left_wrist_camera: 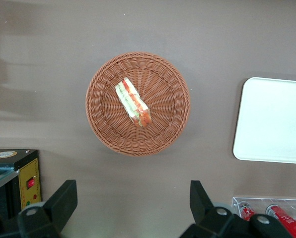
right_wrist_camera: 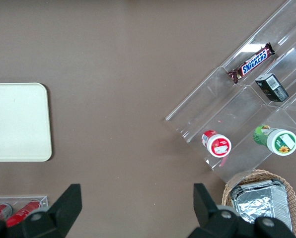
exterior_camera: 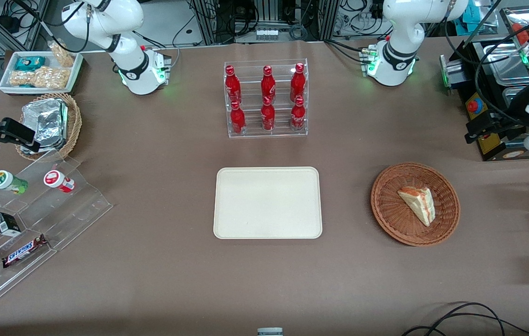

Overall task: Place sandwich from basket to tray
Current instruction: 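Move the left gripper down toward the sandwich in the wicker basket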

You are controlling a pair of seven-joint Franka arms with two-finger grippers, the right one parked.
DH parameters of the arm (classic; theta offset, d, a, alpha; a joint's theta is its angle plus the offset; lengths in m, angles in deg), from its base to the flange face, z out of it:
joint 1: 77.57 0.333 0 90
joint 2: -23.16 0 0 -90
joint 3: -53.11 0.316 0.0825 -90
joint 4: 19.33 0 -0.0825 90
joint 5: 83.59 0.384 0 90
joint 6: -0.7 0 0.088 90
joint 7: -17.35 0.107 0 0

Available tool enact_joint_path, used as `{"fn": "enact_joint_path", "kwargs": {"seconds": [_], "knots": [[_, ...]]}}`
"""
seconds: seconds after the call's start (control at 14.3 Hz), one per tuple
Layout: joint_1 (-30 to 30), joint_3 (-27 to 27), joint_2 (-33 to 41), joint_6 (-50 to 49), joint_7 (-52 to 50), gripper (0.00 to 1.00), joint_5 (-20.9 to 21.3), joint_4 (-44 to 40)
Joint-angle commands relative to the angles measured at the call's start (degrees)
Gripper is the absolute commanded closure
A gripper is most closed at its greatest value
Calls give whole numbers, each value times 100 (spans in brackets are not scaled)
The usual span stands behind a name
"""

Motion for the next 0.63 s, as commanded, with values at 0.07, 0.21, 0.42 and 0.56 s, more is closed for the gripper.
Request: {"fn": "enact_joint_path", "kwargs": {"seconds": [0.07,0.21,0.42,0.56], "knots": [[0,-37,-183,-173,91,0,162,-171],[0,-37,-200,-278,65,0,162,-153],[-87,-46,-227,-296,65,0,162,-127],[-88,-46,-227,-409,65,0,162,-92]]}}
